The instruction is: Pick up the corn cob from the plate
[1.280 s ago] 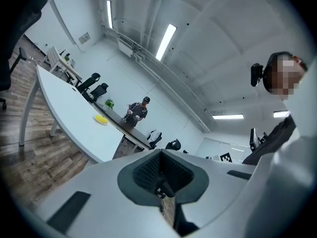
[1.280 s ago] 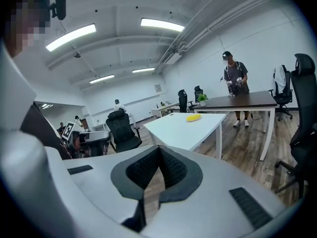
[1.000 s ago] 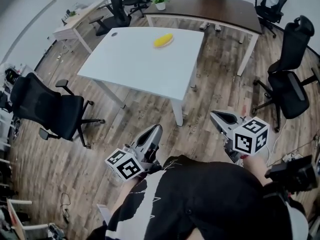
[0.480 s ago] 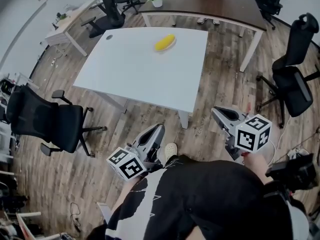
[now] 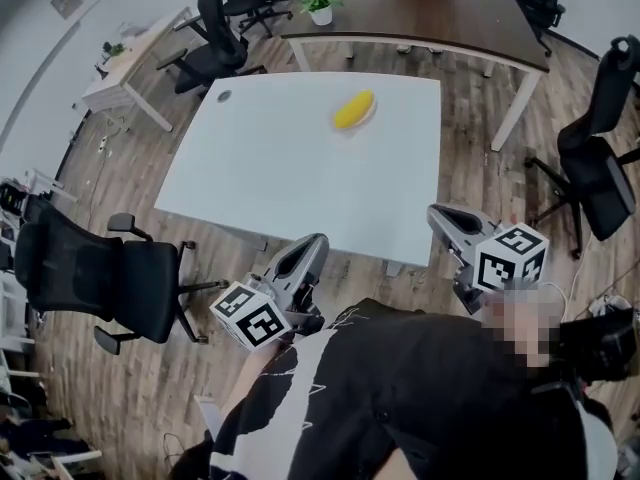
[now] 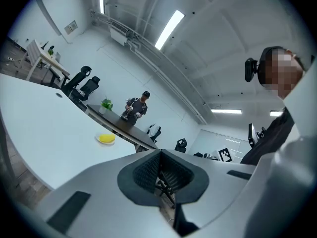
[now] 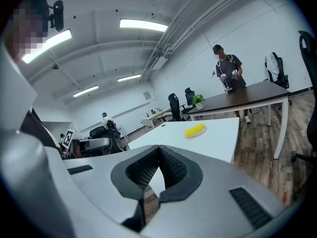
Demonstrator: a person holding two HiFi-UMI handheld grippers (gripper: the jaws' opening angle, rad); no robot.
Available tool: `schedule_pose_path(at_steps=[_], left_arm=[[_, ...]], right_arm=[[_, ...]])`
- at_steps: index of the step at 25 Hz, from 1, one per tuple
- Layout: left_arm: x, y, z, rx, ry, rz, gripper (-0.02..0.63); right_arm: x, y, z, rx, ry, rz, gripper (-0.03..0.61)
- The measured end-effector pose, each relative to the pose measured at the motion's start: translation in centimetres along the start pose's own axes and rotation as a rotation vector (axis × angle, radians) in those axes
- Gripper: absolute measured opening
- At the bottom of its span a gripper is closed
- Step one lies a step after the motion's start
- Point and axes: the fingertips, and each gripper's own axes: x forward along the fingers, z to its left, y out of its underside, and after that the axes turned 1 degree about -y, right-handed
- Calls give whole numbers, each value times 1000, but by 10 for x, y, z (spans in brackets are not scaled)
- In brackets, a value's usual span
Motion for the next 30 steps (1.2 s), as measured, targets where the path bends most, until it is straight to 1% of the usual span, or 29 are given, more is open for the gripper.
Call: schedule_pose_path(at_steps=[2, 6, 9, 12, 15, 17, 19, 21, 23, 25, 27, 30], left_arm=[[4, -13, 18, 7, 6, 0, 14], [14, -28, 48, 8, 32, 8, 14], [24, -39, 64, 38, 53, 11, 14], [36, -38, 77, 67, 59, 20, 14], [52, -30, 87, 62, 51, 42, 14], [58, -24, 87, 65, 55, 58, 14], [65, -20, 86, 82, 58, 66, 14], [83, -12, 90, 89, 45, 76, 14], [108, -3, 97, 73, 3, 81, 14], [131, 1, 104, 54, -50, 68, 14], [151, 2, 109, 42, -92, 36, 14], [179, 11, 118, 29, -156, -20, 14]], right_arm=[[18, -11, -1, -2, 14, -6, 14], [49, -23, -8, -10, 29, -25, 14], [67, -31, -12, -20, 43, -21, 14], [83, -31, -17, -42, 39, -7, 14], [93, -34, -21, -58, 25, 0, 14], [97, -35, -18, -66, -11, -5, 14], [101, -34, -15, -77, -71, -3, 14], [104, -34, -27, -88, -126, 12, 14], [108, -34, -50, -89, -179, 43, 14], [114, -37, -76, -81, -232, 81, 14], [124, -40, -99, -77, -272, 122, 14], [142, -37, -130, -102, -332, 197, 14]])
